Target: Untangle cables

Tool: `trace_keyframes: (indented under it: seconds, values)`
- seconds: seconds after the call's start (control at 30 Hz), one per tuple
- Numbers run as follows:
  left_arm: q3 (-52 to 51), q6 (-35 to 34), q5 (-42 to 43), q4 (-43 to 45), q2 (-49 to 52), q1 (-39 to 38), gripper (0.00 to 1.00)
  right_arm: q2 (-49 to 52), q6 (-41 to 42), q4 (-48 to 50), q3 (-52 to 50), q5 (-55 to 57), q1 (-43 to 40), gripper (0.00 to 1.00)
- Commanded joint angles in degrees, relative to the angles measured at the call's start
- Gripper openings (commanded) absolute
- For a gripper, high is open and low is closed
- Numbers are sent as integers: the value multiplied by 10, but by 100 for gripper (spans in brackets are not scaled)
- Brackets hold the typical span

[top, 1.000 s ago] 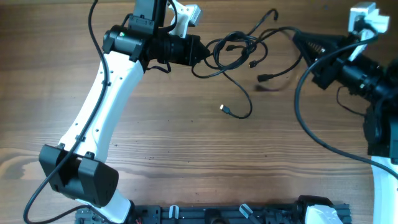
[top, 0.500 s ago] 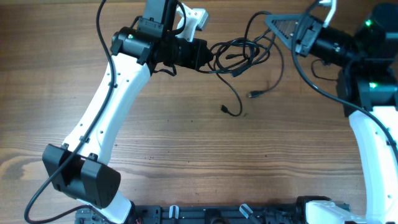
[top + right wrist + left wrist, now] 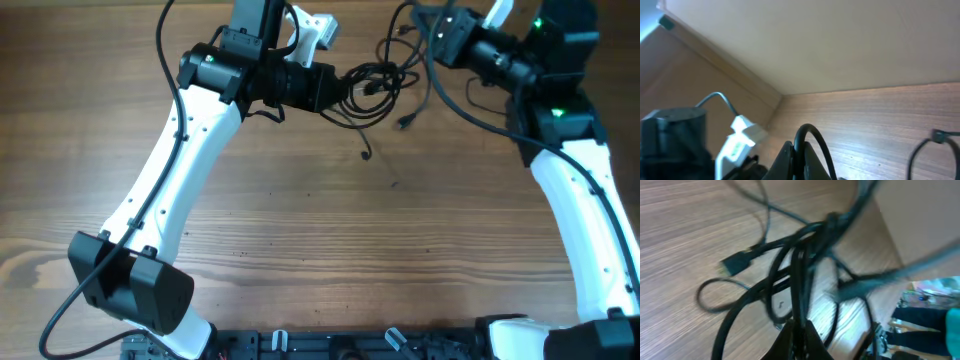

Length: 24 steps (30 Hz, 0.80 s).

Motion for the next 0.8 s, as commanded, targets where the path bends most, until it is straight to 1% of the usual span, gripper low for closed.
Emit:
trace_keyframes:
  seconds: [0.0, 0.07, 0.17, 0.23, 0.27, 0.3, 0.4, 0.5, 0.67, 0.77]
  values:
    - [1, 6, 72, 2, -7, -1, 4, 12, -34, 3, 12, 46, 2, 4]
    - [1, -40, 74, 6, -7, -1, 4, 13, -49, 0, 12, 48, 2, 4]
    - [1, -145, 114, 32, -7, -1, 4, 13, -58, -5, 12, 58, 2, 4]
    - [1, -223, 156, 75, -7, -1, 4, 13, -58, -5, 12, 58, 2, 4]
    - [1, -258, 165, 94, -7, -1, 4, 13, -58, -7, 12, 58, 2, 4]
    - [1, -317, 168, 122, -7, -1, 4, 13, -57, -14, 12, 58, 3, 4]
    - [1, -432, 168, 199, -7, -1, 4, 13, -57, -35, 12, 58, 14, 4]
    - [1, -530, 168, 274, -7, -1, 4, 14, -58, -48, 12, 58, 35, 4]
    - [1, -631, 168, 359, -7, -12, 4, 16, -56, -53, 12, 74, 59, 4]
    - [1, -665, 168, 381, -7, -19, 4, 16, -56, -54, 12, 93, 72, 4]
